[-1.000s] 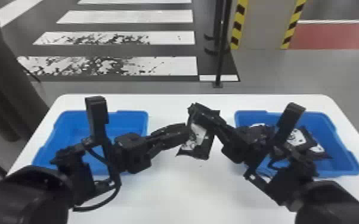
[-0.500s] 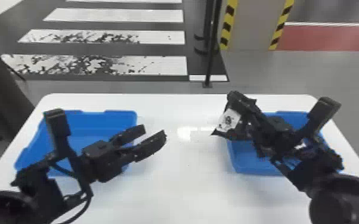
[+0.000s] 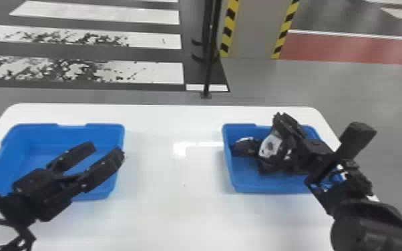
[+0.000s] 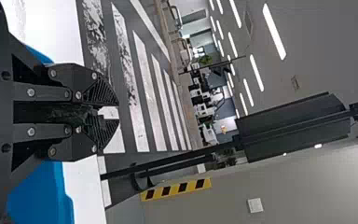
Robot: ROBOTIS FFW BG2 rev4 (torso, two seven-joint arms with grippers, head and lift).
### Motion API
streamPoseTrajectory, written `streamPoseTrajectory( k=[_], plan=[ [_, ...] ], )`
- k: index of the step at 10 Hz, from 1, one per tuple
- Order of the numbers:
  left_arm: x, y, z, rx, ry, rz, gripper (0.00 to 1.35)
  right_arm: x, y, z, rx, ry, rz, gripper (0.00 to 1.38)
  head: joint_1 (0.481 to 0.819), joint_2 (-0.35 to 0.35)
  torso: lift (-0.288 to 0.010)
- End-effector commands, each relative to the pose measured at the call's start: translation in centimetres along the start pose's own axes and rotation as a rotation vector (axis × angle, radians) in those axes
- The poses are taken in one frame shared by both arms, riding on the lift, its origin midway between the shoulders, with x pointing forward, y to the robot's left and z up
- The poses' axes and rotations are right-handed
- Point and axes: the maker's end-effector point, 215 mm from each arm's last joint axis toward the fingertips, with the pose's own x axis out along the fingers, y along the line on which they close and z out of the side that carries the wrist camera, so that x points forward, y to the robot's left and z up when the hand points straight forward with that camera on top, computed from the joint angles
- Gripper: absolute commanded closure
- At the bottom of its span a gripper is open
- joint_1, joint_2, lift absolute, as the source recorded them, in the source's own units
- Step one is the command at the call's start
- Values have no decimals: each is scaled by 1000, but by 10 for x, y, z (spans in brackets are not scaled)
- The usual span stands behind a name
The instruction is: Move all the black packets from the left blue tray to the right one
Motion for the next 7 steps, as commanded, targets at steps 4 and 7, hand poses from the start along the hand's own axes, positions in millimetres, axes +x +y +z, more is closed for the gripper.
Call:
streamPoseTrajectory(
  k=[4, 7],
  plan=[
    [-20, 8, 28, 70, -91, 39, 159, -35, 12, 11, -95, -33, -19, 128, 695, -139, -140],
    [-59, 38, 33, 149, -131, 160, 165, -91, 51, 35, -150, -95, -7, 131, 695, -87, -140]
  ],
)
